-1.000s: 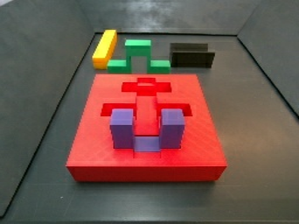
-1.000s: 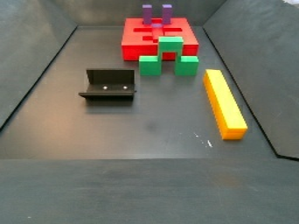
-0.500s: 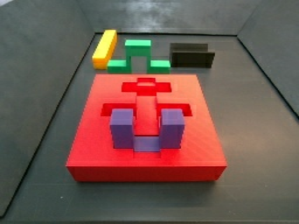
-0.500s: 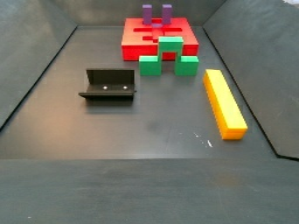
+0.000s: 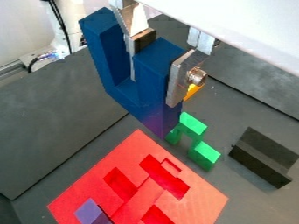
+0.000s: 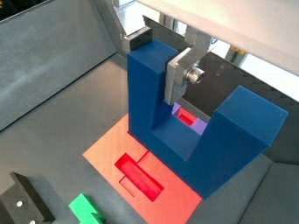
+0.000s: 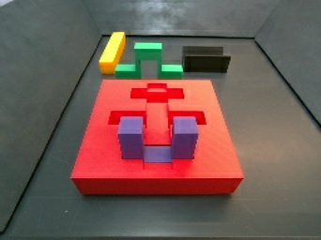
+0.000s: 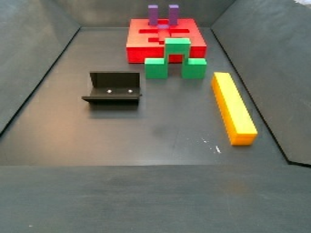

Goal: Pick up the blue object. Move up. Place the blue object on the fixture. Regrasp the blue object. Move to above the board. Insert the blue object.
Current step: Insert the blue object.

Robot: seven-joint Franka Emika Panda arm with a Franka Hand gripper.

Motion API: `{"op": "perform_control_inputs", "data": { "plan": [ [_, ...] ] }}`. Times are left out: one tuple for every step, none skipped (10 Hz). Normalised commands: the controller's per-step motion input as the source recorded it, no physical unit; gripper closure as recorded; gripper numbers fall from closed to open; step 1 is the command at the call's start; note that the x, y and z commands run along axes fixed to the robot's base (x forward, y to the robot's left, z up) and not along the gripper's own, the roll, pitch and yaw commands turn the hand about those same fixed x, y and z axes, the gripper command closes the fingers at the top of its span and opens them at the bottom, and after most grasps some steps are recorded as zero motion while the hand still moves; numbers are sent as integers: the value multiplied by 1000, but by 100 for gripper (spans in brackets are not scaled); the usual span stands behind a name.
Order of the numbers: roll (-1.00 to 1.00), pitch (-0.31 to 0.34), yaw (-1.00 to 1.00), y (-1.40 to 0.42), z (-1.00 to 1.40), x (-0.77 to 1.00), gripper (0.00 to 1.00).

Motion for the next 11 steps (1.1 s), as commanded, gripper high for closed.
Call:
{"op": "perform_control_inputs", "data": {
  "plan": [
    [0, 0, 0, 0, -20, 0, 100],
    [-281, -90, 0, 131, -474, 111, 100],
    [-381, -219, 0, 97, -334, 246, 100],
    [-390, -234, 0, 140, -311, 317, 100],
    [-374, -221, 0, 203, -357, 354, 100],
    [-336, -199, 0, 297, -443, 369, 100],
    [-316, -186, 0, 357, -483, 400, 100],
    [-309, -171, 0, 377, -503, 389, 100],
    [-307, -151, 0, 386, -520, 357, 100],
    [-267, -146, 146, 237, -577, 103, 100],
    [-150, -186, 146, 0, -663, 0, 100]
  ]
}}
